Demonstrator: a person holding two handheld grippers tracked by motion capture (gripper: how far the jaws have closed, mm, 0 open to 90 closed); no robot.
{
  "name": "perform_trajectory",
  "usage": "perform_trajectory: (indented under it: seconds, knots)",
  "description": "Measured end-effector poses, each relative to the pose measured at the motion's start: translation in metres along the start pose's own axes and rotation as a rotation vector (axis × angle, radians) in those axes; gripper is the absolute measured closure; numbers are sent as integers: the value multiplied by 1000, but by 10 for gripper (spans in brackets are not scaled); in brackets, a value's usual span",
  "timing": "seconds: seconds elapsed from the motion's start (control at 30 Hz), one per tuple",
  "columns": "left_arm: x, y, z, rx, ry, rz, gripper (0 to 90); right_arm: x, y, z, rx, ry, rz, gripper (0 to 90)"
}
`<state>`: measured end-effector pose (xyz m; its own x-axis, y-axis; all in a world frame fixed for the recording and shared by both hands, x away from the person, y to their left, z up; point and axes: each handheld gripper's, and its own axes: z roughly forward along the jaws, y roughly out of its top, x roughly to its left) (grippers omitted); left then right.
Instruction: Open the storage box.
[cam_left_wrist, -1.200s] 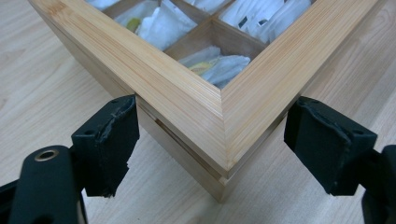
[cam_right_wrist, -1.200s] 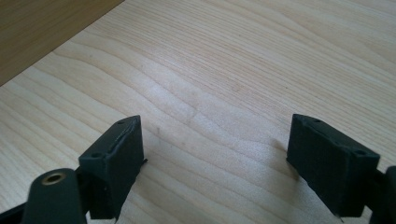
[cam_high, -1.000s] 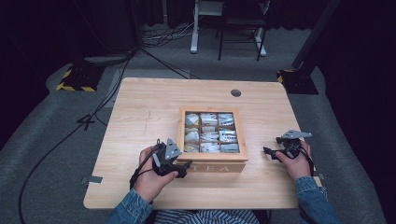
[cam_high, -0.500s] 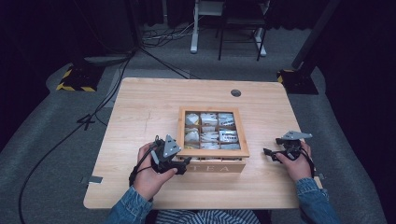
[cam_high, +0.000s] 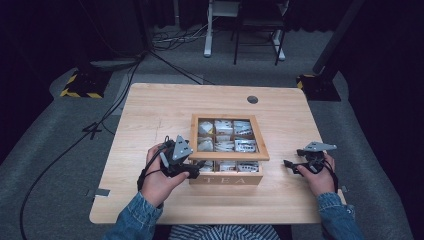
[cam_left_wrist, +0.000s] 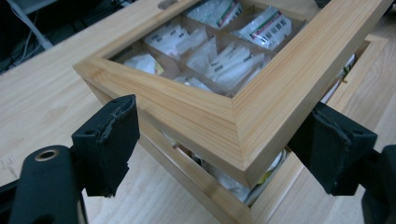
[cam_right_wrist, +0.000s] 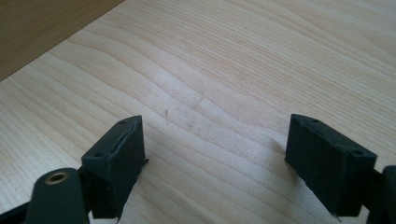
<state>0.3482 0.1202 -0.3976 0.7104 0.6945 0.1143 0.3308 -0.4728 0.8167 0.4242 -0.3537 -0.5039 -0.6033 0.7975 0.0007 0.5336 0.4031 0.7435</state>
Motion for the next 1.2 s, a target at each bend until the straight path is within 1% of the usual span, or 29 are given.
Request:
perform_trajectory:
  seconds: [0.07, 0.27, 0.5, 0.53, 0.63, 0.73, 0.83, 0.9, 0.97, 1.0, 1.03, 1.07, 1.1, 1.13, 1.2]
  knots:
    - [2, 5, -2, -16, 6, 1, 190, 0, 0, 0, 1, 0, -3, 200]
    - [6, 13, -3, -34, 7, 6, 190, 0, 0, 0, 0, 2, -2, 200]
    - [9, 26, -4, -54, 16, 29, 190, 0, 0, 0, 1, -7, 6, 200]
    - [10, 28, -4, -61, 12, 27, 190, 0, 0, 0, 0, -8, 8, 200]
    - [13, 34, -5, -83, 24, 26, 190, -1, 0, 0, 1, -13, 12, 200]
    - [16, 39, -5, -91, 19, 11, 191, -1, 0, 0, 0, -17, 16, 200]
    - [20, 42, -2, -87, 19, 4, 196, -1, 0, 0, 0, -17, 16, 200]
    - [21, 44, -2, -94, 23, -7, 196, -1, 0, 0, 1, -18, 15, 200]
    - [21, 47, -2, -106, 43, -1, 197, -1, 0, 0, 1, -18, 16, 200]
    - [21, 47, -2, -106, 43, -1, 200, -1, 0, 0, 1, -18, 16, 200]
    - [21, 49, -3, -114, 52, -4, 212, -1, 0, 0, 1, -18, 16, 200]
    - [22, 50, -3, -120, 52, -5, 212, -1, 0, 0, 1, -18, 16, 200]
    - [23, 51, -3, -143, 49, -22, 239, -1, 0, 0, 1, -18, 16, 200]
    - [24, 52, -3, -154, 49, -29, 256, -1, 0, 0, 1, -18, 16, 200]
    - [25, 53, -3, -162, 52, -29, 271, -1, 0, 0, 1, -17, 17, 200]
